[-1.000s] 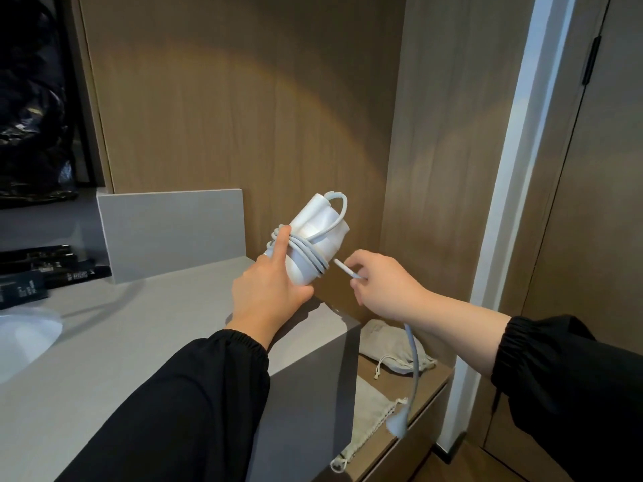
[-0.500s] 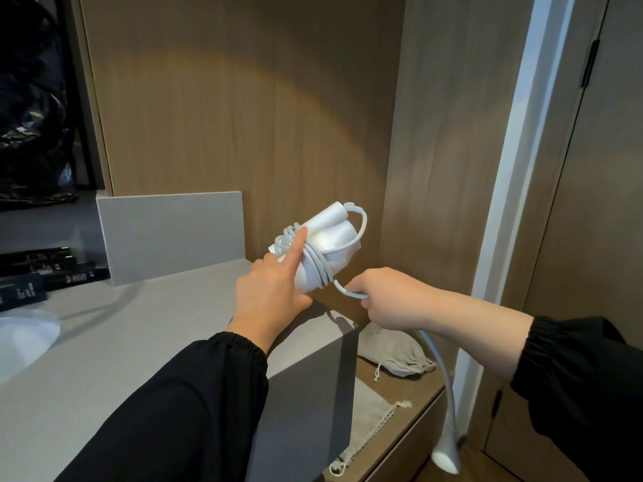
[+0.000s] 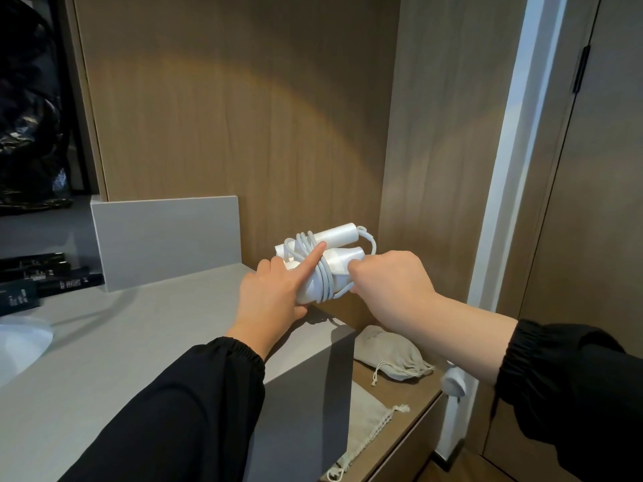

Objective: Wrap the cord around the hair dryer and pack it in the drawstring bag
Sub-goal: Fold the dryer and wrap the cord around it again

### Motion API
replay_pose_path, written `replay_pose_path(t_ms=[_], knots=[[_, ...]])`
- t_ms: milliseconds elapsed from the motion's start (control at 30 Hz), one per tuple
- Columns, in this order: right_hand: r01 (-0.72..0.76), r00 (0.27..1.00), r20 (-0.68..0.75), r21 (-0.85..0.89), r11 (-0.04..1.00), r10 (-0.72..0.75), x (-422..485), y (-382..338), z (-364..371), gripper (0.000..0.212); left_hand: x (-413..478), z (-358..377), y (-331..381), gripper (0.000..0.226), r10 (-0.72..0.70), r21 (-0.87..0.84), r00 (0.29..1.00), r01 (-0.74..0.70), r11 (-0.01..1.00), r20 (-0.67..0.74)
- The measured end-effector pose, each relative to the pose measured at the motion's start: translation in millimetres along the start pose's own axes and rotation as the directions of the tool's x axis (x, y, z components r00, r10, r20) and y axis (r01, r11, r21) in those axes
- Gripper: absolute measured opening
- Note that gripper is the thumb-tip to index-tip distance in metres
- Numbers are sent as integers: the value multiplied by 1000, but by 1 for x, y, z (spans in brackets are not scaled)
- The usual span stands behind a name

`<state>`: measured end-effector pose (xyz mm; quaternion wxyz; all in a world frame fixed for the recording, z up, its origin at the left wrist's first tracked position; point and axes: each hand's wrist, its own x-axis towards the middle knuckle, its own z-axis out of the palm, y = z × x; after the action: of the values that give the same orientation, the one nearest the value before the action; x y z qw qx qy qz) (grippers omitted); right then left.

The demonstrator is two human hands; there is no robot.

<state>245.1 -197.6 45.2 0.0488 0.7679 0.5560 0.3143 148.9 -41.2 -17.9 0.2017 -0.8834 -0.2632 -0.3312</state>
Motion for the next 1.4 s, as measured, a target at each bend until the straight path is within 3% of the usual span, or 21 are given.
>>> replay_pose_path(t_ms=[100,367,500,567,700,833,933,1000,1100,1200,1300,1400], knots=[[-21,999,-40,1,1000,22,3,6,1,25,1,1,-1,104,-4,16,1000,4,1000,-5],[138,976,-156,-88,986,-151,7,20,2,16,4,4,-7,107,52,-36,995,-56,998,-86],[107,941,-316,-68,992,-123,8,31,9,34,4,5,-8,111,118,-52,989,-123,991,-91],[102,951,-283,-84,991,-122,10,34,5,39,4,5,-9,109,140,-61,985,-146,987,-98],[226,969,-77,-107,968,-235,12,41,2,14,6,4,-6,106,178,-39,976,-184,982,-127],[218,971,-83,-63,974,-223,8,40,-4,18,7,5,-4,103,185,-58,972,-195,979,-142],[120,965,-226,-79,990,-135,11,42,4,14,6,7,-6,103,167,-84,977,-178,980,-130],[94,929,-357,-20,995,-95,13,48,4,32,5,8,-8,104,174,-73,978,-182,981,-112],[79,923,-381,40,996,-58,18,53,7,40,5,8,-8,100,198,-50,972,-206,977,-128],[3,989,-140,306,952,41,24,55,0,41,6,7,-7,95,219,-61,963,-231,971,-154],[-75,997,49,649,757,58,27,58,-8,40,7,8,-7,94,236,-62,957,-249,967,-168],[-202,974,225,801,564,30,29,59,-15,31,7,8,-7,94,249,-57,954,-261,964,-169]])
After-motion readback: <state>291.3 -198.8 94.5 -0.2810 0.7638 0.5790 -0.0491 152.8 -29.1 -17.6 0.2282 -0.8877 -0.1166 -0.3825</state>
